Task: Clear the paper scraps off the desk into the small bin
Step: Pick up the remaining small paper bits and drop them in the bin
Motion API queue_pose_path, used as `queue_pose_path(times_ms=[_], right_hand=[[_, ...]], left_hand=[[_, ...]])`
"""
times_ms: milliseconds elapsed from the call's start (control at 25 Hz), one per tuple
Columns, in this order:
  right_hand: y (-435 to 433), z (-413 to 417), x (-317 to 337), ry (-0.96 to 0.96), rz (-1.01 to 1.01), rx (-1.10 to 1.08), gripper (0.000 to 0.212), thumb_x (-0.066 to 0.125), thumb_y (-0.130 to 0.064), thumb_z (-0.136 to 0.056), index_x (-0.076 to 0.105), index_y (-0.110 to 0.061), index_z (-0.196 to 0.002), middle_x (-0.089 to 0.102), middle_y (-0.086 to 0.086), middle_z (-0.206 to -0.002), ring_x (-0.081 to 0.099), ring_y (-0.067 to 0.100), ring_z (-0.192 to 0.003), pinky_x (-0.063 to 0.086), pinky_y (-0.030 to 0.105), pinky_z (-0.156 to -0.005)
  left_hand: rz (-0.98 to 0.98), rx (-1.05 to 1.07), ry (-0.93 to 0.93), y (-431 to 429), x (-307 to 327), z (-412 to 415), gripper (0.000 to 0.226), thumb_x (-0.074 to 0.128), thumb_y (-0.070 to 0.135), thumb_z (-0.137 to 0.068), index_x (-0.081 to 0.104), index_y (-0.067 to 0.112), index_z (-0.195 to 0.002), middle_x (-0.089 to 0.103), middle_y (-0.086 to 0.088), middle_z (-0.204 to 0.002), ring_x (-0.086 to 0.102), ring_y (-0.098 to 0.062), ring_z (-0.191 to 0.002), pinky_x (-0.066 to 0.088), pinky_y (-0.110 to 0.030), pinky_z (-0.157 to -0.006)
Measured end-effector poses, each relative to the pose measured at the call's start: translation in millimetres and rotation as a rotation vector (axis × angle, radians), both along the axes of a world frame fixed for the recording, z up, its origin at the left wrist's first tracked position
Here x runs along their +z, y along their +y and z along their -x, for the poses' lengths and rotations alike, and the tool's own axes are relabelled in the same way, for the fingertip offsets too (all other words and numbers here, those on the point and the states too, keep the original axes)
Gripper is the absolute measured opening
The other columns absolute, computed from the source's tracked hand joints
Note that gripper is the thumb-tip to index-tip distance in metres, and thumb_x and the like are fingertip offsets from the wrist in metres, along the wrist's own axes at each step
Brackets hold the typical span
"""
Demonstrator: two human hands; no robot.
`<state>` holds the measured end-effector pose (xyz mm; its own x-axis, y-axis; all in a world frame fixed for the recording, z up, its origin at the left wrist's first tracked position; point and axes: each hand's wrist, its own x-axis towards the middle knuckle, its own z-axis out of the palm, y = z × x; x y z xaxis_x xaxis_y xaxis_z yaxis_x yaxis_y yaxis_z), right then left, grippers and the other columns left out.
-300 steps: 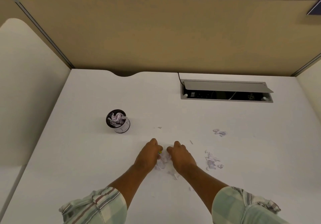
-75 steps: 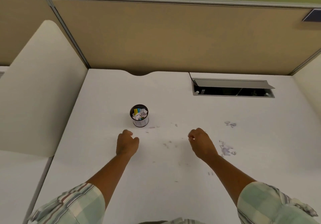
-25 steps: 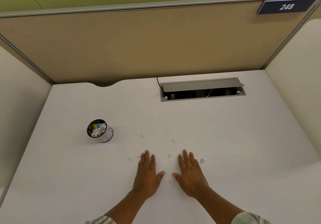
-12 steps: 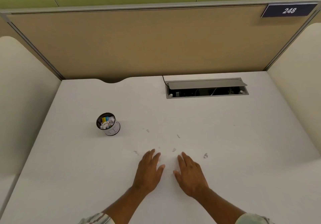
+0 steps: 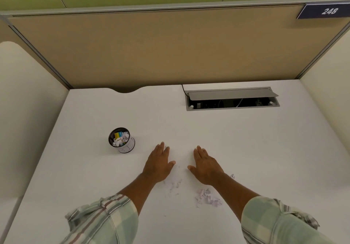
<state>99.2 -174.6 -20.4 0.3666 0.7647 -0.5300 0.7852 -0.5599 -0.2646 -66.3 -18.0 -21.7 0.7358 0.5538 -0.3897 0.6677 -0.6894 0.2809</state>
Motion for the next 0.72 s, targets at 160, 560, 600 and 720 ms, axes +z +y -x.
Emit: queue_pose_path(times_ms=[160, 560, 600, 720], right_hand=[[-2, 10, -6, -0.009, 0.056, 0.069, 0.085, 0.031, -0.061, -0.100, -0.002, -0.011, -0.160, -0.010, 0.009, -0.170, -0.003, 0.027, -0.158, 0.013, 0.044, -0.127], [-69, 53, -5, -0.061, 0.015, 0.260, 0.080, 0.017, -0.062, -0.101, -0.007, -0.014, -0.160, -0.023, 0.004, -0.167, -0.016, 0.022, -0.156, 0.000, 0.042, -0.128], [-79, 57, -5, -0.065, 0.003, 0.273, 0.080, 0.015, -0.063, -0.101, -0.008, -0.014, -0.160, -0.023, 0.003, -0.167, -0.017, 0.021, -0.156, -0.002, 0.041, -0.127], [-100, 64, -6, -0.049, -0.010, 0.285, 0.079, 0.013, -0.063, -0.100, -0.004, -0.016, -0.161, -0.020, 0.001, -0.168, -0.014, 0.019, -0.156, -0.005, 0.038, -0.125]], left_hand=[[0.045, -0.074, 0.058, 12, -4, -10, 0.076, 0.034, 0.054, -0.102, 0.006, 0.014, -0.160, -0.006, -0.012, -0.169, -0.004, -0.027, -0.157, 0.005, -0.041, -0.128], [-0.016, -0.335, 0.013, -74, -22, 36, 0.081, 0.017, 0.065, -0.099, 0.000, 0.014, -0.160, -0.011, -0.006, -0.169, -0.010, -0.021, -0.157, -0.005, -0.038, -0.127], [-0.025, -0.362, 0.008, -87, -24, 43, 0.082, 0.014, 0.066, -0.098, 0.000, 0.015, -0.160, -0.011, -0.005, -0.169, -0.011, -0.021, -0.156, -0.007, -0.038, -0.126], [-0.029, -0.394, -0.036, -107, -27, 52, 0.079, 0.011, 0.067, -0.097, 0.008, 0.020, -0.160, -0.006, 0.001, -0.169, -0.006, -0.018, -0.157, -0.011, -0.038, -0.123]])
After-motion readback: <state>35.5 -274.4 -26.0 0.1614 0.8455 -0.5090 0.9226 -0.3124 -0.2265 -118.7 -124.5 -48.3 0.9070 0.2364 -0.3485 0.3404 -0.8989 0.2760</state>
